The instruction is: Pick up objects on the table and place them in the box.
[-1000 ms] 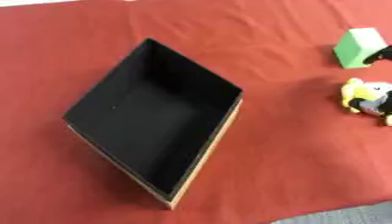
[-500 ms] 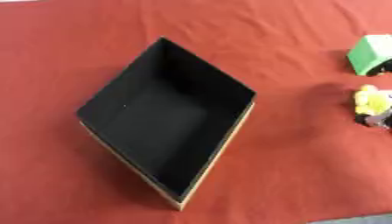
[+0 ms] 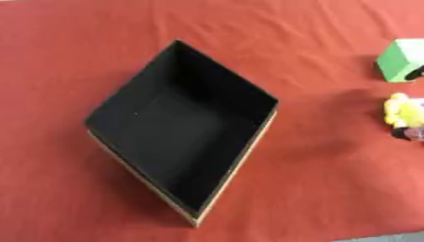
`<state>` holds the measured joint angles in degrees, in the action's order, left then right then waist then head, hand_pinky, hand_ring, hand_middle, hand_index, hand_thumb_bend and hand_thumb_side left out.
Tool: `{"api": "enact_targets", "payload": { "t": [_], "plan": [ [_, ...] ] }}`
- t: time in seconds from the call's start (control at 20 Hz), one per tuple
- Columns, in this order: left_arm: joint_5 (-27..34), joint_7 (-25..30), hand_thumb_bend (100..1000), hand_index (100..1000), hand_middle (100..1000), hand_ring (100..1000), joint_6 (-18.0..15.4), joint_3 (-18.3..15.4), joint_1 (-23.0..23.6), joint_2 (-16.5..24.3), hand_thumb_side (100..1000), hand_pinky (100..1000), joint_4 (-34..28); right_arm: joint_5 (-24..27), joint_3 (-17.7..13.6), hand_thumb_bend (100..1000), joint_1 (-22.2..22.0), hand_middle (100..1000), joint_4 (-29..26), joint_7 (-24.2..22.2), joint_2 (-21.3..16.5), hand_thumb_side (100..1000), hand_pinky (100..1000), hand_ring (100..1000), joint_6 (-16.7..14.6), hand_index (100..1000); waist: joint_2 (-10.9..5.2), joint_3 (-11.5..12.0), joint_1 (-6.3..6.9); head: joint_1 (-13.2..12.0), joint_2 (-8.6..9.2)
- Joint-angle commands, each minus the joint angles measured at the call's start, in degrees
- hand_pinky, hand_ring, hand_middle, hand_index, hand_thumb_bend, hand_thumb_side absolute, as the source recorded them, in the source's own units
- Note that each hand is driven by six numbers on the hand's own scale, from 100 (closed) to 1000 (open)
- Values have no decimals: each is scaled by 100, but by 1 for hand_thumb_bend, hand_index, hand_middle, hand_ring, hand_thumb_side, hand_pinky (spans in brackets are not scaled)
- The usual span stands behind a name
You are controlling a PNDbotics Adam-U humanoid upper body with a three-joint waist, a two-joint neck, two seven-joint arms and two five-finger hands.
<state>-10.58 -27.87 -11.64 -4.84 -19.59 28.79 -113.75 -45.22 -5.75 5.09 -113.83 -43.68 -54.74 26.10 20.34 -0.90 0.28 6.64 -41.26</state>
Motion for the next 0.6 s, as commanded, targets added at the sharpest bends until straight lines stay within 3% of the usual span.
{"api": "enact_targets", "payload": {
  "t": [0.05, 0.6],
  "plan": [
    [-27, -9, 100, 799, 693, 834, 14, -75, -16, 187, 486, 521, -84, -81, -135, 585, 52, 934, -76, -633, -237, 311, 956, 1000, 710, 942, -75, 11, 6, 31, 65],
    [-31, -6, 100, 799, 693, 834, 20, -76, -18, 185, 484, 520, -84, -155, -178, 601, 78, 934, 1, -828, -322, 295, 957, 1000, 1299, 942, -46, 33, 48, 149, 121]
  ]
}}
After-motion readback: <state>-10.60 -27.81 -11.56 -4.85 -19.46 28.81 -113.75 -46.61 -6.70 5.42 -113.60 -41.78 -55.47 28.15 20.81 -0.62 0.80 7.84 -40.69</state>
